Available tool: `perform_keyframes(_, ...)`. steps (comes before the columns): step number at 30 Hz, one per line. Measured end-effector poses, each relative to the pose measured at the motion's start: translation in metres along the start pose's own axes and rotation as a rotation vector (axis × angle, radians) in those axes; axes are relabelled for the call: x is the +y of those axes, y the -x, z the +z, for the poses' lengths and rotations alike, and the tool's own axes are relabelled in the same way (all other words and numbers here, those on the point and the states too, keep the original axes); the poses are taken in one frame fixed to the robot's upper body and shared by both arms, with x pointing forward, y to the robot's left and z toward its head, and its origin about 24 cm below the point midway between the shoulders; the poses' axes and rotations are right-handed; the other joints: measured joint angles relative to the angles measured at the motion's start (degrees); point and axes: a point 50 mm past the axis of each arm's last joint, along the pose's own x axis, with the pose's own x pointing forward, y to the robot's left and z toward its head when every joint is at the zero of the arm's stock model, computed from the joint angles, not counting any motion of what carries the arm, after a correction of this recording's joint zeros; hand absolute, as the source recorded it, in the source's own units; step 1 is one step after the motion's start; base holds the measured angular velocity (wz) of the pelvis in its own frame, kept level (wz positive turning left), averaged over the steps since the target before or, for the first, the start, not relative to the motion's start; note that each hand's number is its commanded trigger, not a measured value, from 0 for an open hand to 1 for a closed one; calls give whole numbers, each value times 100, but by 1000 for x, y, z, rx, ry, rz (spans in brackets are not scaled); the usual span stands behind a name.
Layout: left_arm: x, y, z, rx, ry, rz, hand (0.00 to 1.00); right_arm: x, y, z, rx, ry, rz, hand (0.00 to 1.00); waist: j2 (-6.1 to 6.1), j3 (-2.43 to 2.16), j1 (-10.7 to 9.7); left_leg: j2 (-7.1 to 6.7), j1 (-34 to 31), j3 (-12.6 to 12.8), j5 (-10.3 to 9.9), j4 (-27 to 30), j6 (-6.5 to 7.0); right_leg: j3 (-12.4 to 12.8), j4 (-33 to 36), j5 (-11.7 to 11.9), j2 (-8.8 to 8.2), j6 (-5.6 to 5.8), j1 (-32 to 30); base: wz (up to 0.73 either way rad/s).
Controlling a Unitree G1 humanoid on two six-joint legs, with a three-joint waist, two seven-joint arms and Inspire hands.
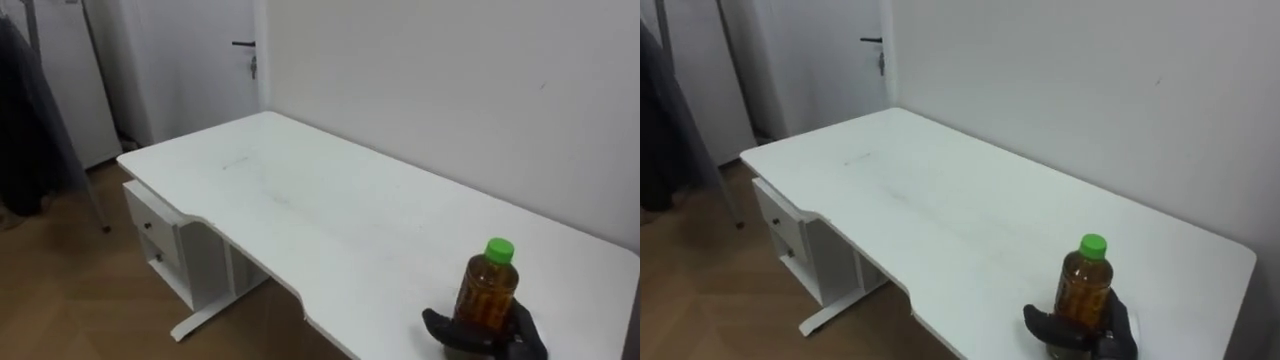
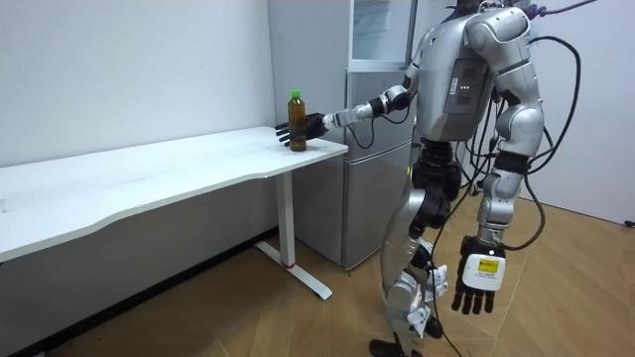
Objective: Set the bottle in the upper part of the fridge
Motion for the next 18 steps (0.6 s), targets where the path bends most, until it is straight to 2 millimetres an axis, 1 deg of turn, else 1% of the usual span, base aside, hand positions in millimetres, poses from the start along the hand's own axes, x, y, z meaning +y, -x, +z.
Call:
perform_keyframes(4,3,1,1,-6,-4,8,0,-1,0,0,4,-16,0,100,15,1,61,-5,-2,-2,-1,11,1,-14,-2,1,-2,1,-10,4)
perform_keyframes(5,3,1,2,-14,-6,7,0,-1,-1,1,0,-18,6,100,32,11,74,-5,-3,-1,-1,7,1,-15,-1,1,-2,1,-11,0)
perform_keyframes(9,3,1,7,-42,-9,9,0,-3,-2,2,-3,-25,13,100,35,8,63,-4,-12,41,-1,-21,1,-3,-1,0,-3,2,-28,0)
perform_keyframes(13,4,1,9,-55,-6,14,0,-1,-1,4,-9,-27,50,100,13,-21,34,-3,-44,86,0,-56,1,74,18,-3,-6,6,-63,-3)
perform_keyframes(14,4,1,10,-60,-7,15,0,0,-1,4,-11,-25,65,100,1,-29,-14,-2,-49,101,0,-56,2,81,22,-3,-5,6,-69,0)
perform_keyframes(16,5,1,13,-66,-14,16,0,0,-2,4,-11,-24,87,100,-12,-39,-51,15,-42,177,2,-62,5,98,52,-4,-15,7,-98,-3)
perform_keyframes(18,6,0,16,-69,-15,17,0,-2,-2,5,-4,-41,108,100,0,-35,-68,17,-19,207,8,-65,13,158,99,-3,-18,8,-112,-9)
